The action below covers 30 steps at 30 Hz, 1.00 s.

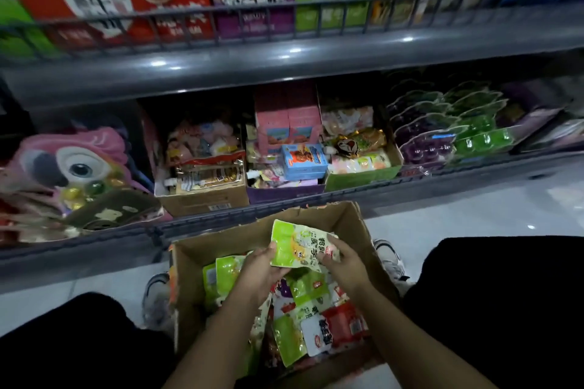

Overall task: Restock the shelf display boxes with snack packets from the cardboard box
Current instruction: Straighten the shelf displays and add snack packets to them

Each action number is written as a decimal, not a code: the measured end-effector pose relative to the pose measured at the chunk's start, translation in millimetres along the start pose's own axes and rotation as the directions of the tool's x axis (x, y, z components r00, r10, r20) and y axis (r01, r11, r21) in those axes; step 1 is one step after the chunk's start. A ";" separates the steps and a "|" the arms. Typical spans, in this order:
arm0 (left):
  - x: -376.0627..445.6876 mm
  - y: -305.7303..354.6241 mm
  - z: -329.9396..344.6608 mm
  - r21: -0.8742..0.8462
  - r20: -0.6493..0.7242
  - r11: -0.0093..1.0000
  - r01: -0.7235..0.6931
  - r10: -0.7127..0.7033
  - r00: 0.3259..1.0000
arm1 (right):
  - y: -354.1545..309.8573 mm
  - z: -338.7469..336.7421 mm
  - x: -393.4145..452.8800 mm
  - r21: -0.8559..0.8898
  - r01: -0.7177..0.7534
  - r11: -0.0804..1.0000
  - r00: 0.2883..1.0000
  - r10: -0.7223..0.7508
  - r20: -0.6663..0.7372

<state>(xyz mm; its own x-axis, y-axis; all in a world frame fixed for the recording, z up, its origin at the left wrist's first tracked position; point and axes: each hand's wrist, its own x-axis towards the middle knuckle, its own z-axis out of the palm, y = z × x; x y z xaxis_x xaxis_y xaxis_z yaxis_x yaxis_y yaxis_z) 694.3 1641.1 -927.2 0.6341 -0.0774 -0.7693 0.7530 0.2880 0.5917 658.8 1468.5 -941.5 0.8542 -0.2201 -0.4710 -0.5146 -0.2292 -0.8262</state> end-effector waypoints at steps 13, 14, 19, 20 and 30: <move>-138.0 120.3 38.7 -0.166 0.251 0.937 -0.307 0.341 0.906 | -153.9 -50.9 -60.8 0.186 0.441 0.878 0.897 -0.424 -0.125; -148.3 130.2 42.4 -0.170 0.260 0.924 -0.342 0.377 0.889 | -166.2 -54.6 -65.1 0.197 0.477 0.856 0.878 -0.456 -0.142; -192.0 169.9 49.1 -0.139 0.275 0.859 -0.493 0.512 0.814 | -218.4 -69.1 -80.8 0.293 0.543 0.787 0.839 -0.520 -0.158; -198.9 175.3 48.9 -0.123 0.277 0.845 -0.520 0.533 0.800 | -226.8 -71.4 -83.2 0.306 0.555 0.773 0.830 -0.538 -0.148; -211.0 212.7 63.0 -0.065 0.304 0.711 -0.700 0.682 0.665 | -302.3 -103.6 -87.1 0.129 0.543 0.830 0.829 -0.506 -0.237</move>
<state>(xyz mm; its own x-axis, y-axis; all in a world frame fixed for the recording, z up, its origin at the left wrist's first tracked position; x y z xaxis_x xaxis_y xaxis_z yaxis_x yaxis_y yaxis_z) 731.7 1658.6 -623.8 0.9888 -0.1450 -0.0346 0.0802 0.3212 0.9436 732.3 1458.7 -618.7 0.9513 -0.2915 0.1005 0.0461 -0.1878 -0.9811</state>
